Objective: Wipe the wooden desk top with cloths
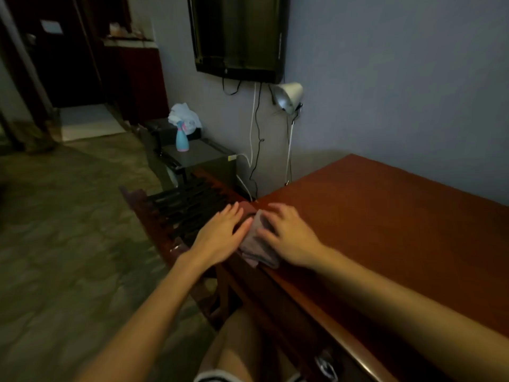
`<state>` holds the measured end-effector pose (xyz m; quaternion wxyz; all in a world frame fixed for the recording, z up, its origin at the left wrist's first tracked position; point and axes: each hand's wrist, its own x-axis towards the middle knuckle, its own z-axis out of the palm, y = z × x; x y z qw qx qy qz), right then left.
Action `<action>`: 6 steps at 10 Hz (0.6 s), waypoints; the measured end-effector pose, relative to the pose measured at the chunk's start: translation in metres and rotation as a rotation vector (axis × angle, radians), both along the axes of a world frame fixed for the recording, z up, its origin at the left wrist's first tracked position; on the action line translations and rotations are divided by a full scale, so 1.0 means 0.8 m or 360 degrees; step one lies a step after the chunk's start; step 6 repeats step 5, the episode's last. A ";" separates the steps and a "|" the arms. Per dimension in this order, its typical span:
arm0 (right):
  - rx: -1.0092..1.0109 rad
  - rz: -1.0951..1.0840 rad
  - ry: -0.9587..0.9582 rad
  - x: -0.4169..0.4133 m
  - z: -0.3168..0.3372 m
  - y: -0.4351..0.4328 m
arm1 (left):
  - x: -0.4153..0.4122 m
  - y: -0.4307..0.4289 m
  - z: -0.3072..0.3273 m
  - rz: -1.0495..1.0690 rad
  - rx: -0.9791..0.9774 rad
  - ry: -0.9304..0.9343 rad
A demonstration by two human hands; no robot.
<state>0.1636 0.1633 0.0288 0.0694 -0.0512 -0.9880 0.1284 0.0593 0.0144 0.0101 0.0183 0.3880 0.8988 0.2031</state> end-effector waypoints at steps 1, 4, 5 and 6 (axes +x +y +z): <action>0.0173 -0.0134 -0.0054 -0.012 -0.026 -0.026 | 0.002 0.009 0.003 0.0015 -0.0117 0.0069; -0.0128 -0.0203 -0.0104 -0.037 -0.024 -0.031 | 0.002 0.013 0.022 -0.0088 -0.0310 0.0323; -0.0766 -0.0198 0.0191 -0.024 0.002 0.007 | -0.003 0.018 0.034 -0.0098 -0.0270 0.0386; -0.0766 -0.0198 0.0191 -0.024 0.002 0.007 | -0.003 0.018 0.034 -0.0098 -0.0270 0.0386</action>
